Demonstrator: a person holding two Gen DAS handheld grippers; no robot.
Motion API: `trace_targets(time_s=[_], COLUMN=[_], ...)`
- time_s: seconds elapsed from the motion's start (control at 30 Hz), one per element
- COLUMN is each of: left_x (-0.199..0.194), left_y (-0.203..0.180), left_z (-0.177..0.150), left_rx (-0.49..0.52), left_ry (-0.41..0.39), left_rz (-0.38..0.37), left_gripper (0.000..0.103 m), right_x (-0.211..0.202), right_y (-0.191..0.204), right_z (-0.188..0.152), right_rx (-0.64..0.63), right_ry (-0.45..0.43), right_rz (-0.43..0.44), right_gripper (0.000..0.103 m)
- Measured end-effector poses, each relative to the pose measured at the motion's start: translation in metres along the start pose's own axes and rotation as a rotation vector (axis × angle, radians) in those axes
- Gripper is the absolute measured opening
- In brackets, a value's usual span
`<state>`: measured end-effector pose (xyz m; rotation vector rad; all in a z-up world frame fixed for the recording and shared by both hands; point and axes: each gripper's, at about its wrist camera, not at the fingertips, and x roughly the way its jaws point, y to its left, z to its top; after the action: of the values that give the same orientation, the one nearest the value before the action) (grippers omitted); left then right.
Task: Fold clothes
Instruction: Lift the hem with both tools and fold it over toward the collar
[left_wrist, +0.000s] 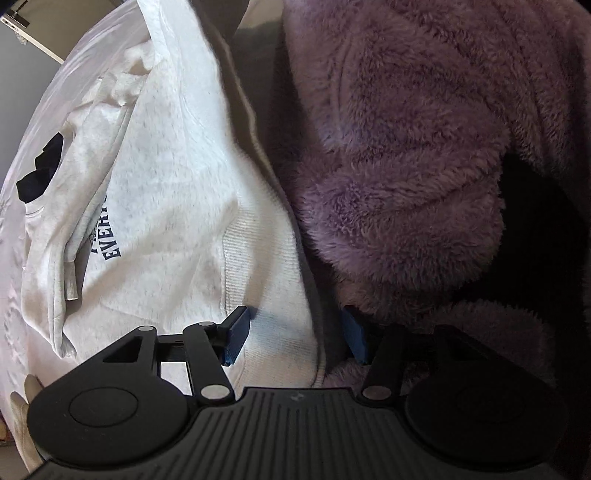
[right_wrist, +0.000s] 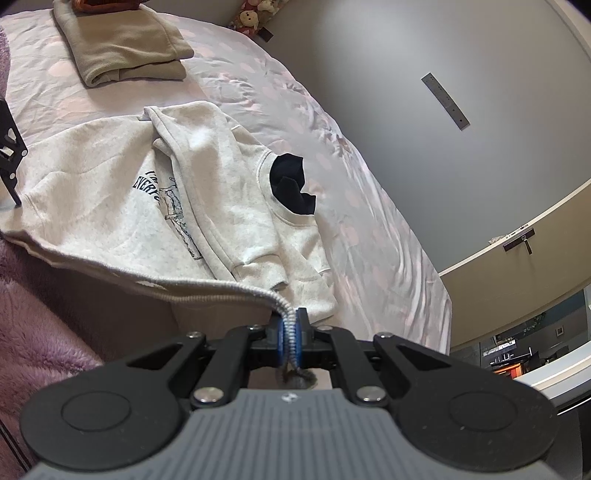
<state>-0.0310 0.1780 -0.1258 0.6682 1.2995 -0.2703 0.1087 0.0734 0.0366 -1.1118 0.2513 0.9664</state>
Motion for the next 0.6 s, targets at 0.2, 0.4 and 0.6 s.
trace_targets(time_s=[0.2,0.4,0.6], left_x=[0.021,0.003,-0.069], left_y=[-0.002,0.010,0.044], left_z=[0.004,-0.012,-0.057], left_rx=[-0.057,-0.130,-0.254], left_ry=[0.120,0.086,-0.022], left_rz=[0.094,0.196,0.345], left_gripper=[0.040,0.008,0.007], right_x=[0.000,-0.010,-0.025], right_y=[-0.002,0.003,0.007], right_z=[-0.008,-0.018,-0.034], right_rx=[0.033,0.031,0.042], right_ry=[0.008,0.015,0.016], right_rz=[-0.009,-0.015,-0.003], right_gripper=[0.007,0.007,0.007])
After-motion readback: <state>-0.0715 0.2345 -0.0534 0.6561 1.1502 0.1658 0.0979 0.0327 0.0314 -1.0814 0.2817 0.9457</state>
